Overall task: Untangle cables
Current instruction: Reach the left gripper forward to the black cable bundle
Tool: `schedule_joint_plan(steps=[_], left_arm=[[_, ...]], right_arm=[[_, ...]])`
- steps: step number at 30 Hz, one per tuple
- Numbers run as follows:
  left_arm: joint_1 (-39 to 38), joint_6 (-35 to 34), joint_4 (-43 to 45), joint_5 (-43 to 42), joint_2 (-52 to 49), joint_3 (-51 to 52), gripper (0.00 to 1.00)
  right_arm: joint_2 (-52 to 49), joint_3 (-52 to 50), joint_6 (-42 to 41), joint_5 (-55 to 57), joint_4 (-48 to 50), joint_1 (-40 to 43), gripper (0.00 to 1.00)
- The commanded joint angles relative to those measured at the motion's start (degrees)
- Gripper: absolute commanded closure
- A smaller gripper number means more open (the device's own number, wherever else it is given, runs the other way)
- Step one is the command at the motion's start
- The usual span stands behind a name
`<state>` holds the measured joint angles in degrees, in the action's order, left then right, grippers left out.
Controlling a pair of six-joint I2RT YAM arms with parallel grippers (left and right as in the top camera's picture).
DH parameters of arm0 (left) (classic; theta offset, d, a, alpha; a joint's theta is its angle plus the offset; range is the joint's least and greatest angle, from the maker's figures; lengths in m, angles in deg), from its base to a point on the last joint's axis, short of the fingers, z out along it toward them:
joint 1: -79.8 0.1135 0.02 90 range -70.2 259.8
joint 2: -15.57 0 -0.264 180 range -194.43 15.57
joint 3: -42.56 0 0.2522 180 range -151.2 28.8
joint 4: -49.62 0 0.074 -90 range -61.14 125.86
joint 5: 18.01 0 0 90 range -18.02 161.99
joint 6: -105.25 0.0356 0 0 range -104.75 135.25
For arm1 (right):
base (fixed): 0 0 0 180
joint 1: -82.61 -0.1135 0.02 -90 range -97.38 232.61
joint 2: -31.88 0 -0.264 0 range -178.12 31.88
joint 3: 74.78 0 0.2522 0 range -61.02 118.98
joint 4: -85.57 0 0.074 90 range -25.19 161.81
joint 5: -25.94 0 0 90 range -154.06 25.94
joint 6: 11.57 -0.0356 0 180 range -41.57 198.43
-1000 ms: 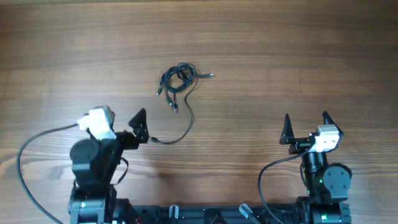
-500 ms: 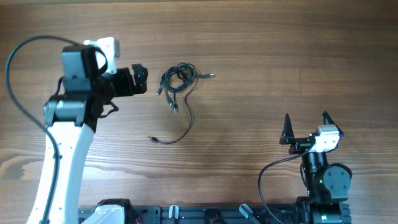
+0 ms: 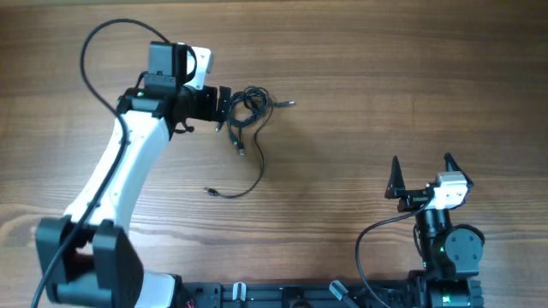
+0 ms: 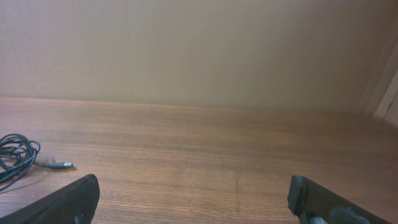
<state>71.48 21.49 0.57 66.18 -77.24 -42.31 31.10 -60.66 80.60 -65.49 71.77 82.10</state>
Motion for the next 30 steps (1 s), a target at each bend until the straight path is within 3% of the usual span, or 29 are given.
schedule_joint_plan(steps=[1,12,18,26,30], left_arm=[[-0.2,1.0,2.4,0.5,-3.8,-1.2,0.00],[-0.2,0.9,10.3,0.9,-16.7,-1.2,0.00],[-1.4,0.9,16.1,5.5,-20.9,-1.2,0.00],[-5.0,0.9,20.0,5.5,-24.3,-1.2,0.00],[-4.9,0.9,19.4,5.4,-24.3,-1.1,0.39]], right_arm=[[0.3,-0.1,-0.8,0.1,0.2,-0.3,0.00],[0.3,-0.1,-0.8,0.1,0.2,-0.3,0.00],[0.3,-0.1,-0.8,0.1,0.2,-0.3,0.00],[0.3,-0.1,-0.8,0.1,0.2,-0.3,0.00],[0.3,-0.1,-0.8,0.1,0.2,-0.3,0.00]])
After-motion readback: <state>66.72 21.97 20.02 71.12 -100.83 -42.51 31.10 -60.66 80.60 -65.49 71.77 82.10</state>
